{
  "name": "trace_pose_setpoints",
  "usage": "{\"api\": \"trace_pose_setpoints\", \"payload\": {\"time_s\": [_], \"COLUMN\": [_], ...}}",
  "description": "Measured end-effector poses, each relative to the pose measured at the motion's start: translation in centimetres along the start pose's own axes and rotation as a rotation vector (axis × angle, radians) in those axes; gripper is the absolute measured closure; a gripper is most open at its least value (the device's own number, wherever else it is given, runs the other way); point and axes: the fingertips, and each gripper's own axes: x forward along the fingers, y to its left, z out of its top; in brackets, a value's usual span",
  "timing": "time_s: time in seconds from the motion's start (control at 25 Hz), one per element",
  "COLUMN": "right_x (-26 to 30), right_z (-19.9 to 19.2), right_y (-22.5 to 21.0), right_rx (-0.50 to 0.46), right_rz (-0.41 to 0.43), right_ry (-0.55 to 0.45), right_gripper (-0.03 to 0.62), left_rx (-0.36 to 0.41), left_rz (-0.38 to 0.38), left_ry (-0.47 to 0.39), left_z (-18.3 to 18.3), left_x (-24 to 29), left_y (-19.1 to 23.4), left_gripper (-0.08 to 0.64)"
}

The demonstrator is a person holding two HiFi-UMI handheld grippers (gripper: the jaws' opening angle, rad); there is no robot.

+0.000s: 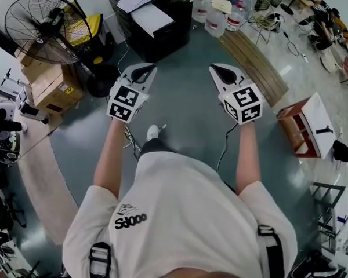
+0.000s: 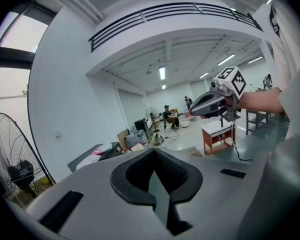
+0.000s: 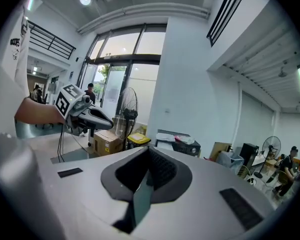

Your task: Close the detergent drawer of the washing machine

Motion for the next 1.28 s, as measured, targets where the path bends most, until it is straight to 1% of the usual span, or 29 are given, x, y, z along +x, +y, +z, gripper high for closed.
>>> {"api": "trace_pose_setpoints", "payload": {"time_s": [0.2,0.36,0.48,0.68,0.96,1.08,1.16,1.28], "right_x": [2.4,5.4,8.1,14.4,21.5,24.1,25.9,29.1], "right_z": [-0.6,-0.9,-0.8,0.2,1.1,1.0,0.5,-0.7], "right_y": [-2.4,-4.7,-7.5,-12.5,-19.5,-21.8,-23.0,-24.4], "right_rx": [-0.002,-0.009,0.005,-0.007,0.059,0.062,0.070,0.094], "right_rz": [-0.014,-0.002,-0.011,-0.033,-0.064,-0.076,-0.083,-0.081], "right_ry": [0.013,0.031,0.029,0.039,0.042,0.063,0.080,0.105], "right_gripper": [0.592,0.592,0.592,0.592,0.592,0.592,0.592,0.592], "left_rx": [0.006,-0.001,-0.002,-0.015,-0.005,-0.005,-0.006,-0.022], "left_rz": [-0.007,-0.012,-0.022,-0.040,-0.097,-0.110,-0.116,-0.118], "left_ry": [-0.005,-0.008,-0.026,-0.035,-0.051,-0.044,-0.033,-0.009], "left_z": [0.3,0.1,0.2,-0.2,0.8,0.8,0.3,-1.3], "left_x": [3.1,6.7,10.1,16.9,25.8,28.5,30.1,32.0], "left_y": [2.3,5.4,8.3,15.0,21.5,23.6,24.9,26.9], "left_gripper": [0.541,0.541,0.542,0.541,0.541,0.541,0.541,0.541]}}
